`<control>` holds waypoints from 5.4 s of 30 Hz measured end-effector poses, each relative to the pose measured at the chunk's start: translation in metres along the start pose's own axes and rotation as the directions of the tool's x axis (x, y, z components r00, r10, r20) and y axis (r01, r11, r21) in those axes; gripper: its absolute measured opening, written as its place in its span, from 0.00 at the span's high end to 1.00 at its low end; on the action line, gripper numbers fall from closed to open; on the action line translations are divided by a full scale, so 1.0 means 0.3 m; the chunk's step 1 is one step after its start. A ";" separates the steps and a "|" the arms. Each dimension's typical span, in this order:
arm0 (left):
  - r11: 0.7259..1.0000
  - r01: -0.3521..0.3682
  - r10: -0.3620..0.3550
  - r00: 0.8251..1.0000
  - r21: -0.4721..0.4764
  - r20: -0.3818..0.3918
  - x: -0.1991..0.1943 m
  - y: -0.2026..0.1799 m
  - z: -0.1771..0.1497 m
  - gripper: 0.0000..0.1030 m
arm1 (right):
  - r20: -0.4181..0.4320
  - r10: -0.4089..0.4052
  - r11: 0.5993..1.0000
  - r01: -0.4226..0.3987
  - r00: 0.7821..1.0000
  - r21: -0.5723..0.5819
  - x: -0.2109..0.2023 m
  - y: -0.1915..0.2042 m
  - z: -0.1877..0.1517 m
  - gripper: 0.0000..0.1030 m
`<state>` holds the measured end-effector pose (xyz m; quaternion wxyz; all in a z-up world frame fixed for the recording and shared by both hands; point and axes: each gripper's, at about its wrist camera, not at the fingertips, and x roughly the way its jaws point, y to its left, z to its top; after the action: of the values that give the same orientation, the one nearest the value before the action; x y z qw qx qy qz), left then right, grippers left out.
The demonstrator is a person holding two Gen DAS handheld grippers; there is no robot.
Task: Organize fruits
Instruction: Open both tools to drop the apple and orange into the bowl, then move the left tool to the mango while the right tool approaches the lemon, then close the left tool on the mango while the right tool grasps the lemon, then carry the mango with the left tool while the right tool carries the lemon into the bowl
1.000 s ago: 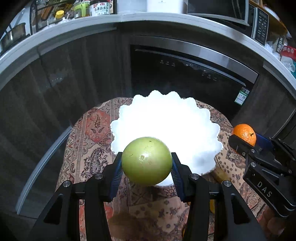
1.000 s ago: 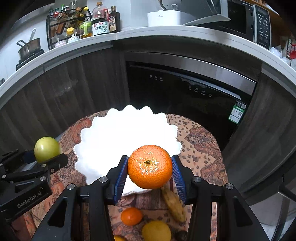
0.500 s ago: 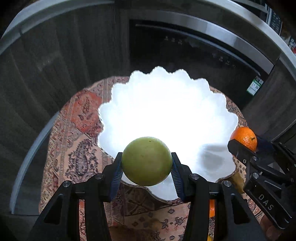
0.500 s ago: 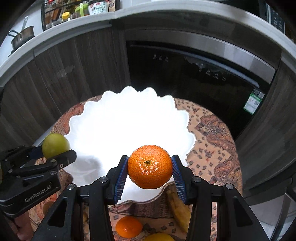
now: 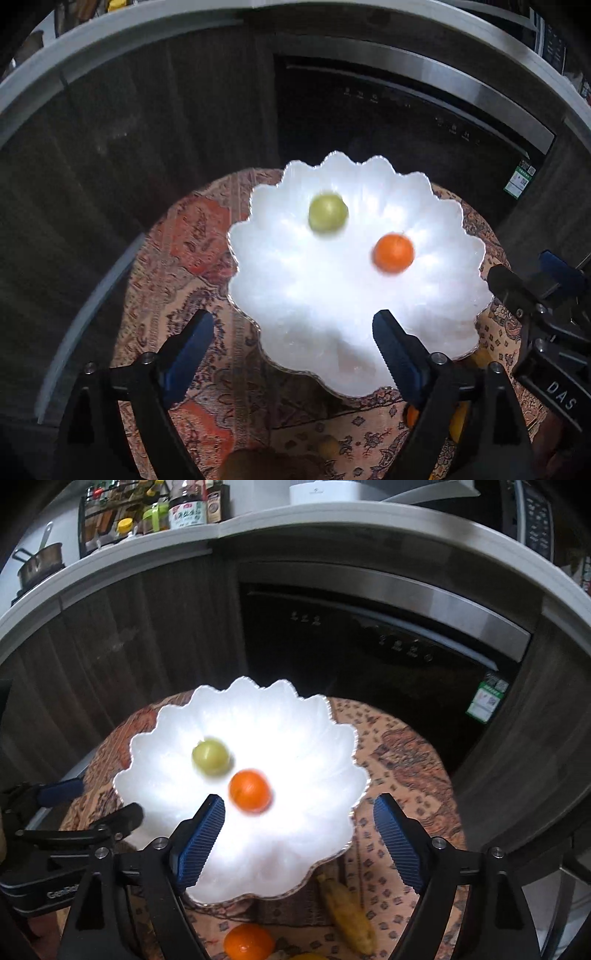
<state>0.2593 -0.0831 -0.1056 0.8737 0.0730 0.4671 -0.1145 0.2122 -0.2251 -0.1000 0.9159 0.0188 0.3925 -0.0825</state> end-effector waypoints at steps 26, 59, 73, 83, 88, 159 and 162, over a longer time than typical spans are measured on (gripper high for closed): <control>1.000 0.010 -0.011 0.995 0.009 0.098 -0.309 -0.048 -0.117 0.04 | 0.101 -0.036 0.999 0.032 0.994 0.039 -0.322 -0.062 -0.056 0.13; 1.000 0.009 -0.008 1.000 0.030 -0.005 -0.258 -0.127 -0.482 0.04 | -0.062 -0.039 0.999 0.040 0.997 0.030 -0.320 -0.105 -0.432 0.13; 0.998 0.049 -0.047 0.998 0.044 -0.039 -0.177 -0.256 -0.535 0.04 | -0.093 -0.072 0.994 0.080 0.993 0.076 -0.296 -0.232 -0.508 0.13; 0.998 0.059 -0.058 0.995 0.008 -0.087 -0.082 -0.303 -0.559 0.05 | -0.106 -0.075 0.992 0.085 0.991 0.097 -0.255 -0.278 -0.534 0.13; 0.999 0.046 -0.044 0.994 0.014 -0.099 -0.043 -0.321 -0.567 0.08 | -0.117 -0.068 0.991 0.080 0.991 0.106 -0.227 -0.287 -0.545 0.13; 0.999 -0.019 0.018 1.000 -0.037 -0.025 -0.106 -0.106 -0.492 0.52 | -0.248 0.073 0.997 -0.080 0.966 -0.019 -0.039 -0.045 -0.453 0.44; 0.999 -0.018 0.017 1.000 -0.042 -0.018 -0.122 -0.100 -0.470 0.52 | -0.228 0.078 0.996 -0.086 0.970 -0.025 -0.060 -0.040 -0.422 0.44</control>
<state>0.1189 -0.0741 -0.1536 0.8720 0.0596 0.4763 -0.0963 0.1075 -0.2220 -0.1741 0.8678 0.0287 0.4948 -0.0350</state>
